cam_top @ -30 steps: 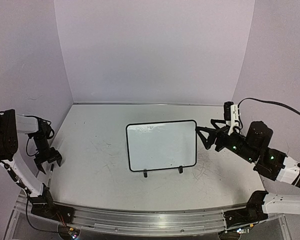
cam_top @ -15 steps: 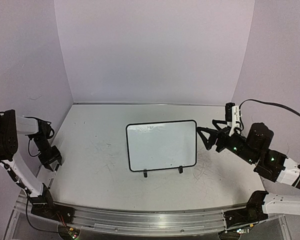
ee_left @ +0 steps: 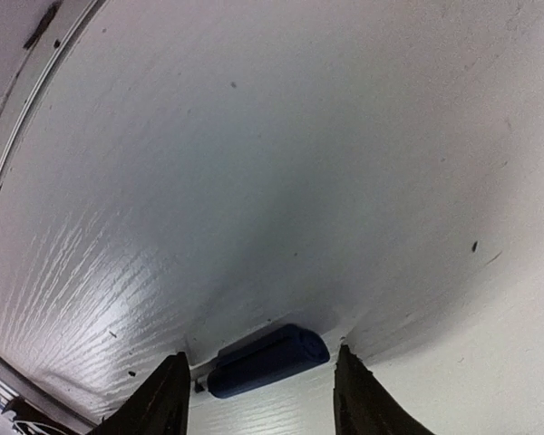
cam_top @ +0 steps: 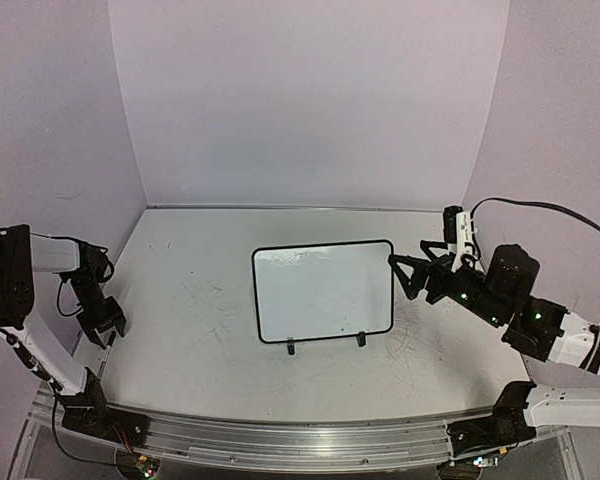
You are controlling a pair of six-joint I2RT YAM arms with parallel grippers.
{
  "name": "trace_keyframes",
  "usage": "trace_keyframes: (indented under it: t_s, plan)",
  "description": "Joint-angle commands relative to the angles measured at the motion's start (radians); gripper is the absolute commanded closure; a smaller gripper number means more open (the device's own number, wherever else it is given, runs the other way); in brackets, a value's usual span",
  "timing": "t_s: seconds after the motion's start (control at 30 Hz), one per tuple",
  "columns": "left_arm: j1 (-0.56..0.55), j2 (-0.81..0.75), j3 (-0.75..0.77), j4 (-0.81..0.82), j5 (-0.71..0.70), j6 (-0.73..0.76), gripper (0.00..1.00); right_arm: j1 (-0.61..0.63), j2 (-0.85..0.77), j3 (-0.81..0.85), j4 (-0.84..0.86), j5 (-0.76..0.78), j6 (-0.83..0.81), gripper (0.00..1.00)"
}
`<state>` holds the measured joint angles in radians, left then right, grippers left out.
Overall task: Write a sentence on the whiteboard
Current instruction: Pick up the whiteboard marker from the corner of the board.
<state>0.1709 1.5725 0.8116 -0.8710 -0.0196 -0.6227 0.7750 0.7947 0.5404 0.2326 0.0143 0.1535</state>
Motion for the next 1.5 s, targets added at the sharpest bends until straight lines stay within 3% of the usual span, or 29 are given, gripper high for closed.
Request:
trace_keyframes:
  t_s: [0.0,0.2,0.6,0.87,0.97,1.17,1.3,1.47]
  plan:
    - [-0.036,-0.005,0.008,-0.084,-0.040,-0.024,0.41,-0.002,0.007,0.011,0.058,0.004,-0.009,0.02]
    - [-0.087,-0.037,-0.018,-0.105,-0.025,-0.063,0.43,-0.002,0.012,0.010,0.065,-0.004,-0.008,0.02]
    - [-0.113,0.003,0.035,-0.088,-0.066,-0.092,0.66,-0.002,-0.001,-0.002,0.074,-0.003,-0.004,0.02]
    - [-0.153,0.043,0.067,-0.028,-0.005,-0.114,0.89,-0.002,0.027,0.018,0.061,0.035,0.000,0.02]
    - [-0.161,0.025,0.081,-0.021,0.015,-0.115,0.93,-0.002,0.077,0.053,0.027,0.038,-0.003,0.02]
    - [-0.165,-0.124,0.106,0.023,0.134,-0.159,0.98,-0.002,0.112,0.151,-0.105,0.172,0.015,0.02]
    - [-0.168,-0.277,0.117,0.124,0.276,-0.252,1.00,-0.002,0.097,0.185,-0.119,0.081,0.028,0.02]
    - [-0.315,-0.452,0.085,0.467,0.360,-0.525,1.00,0.008,0.177,0.253,-0.071,-0.107,0.125,0.02]
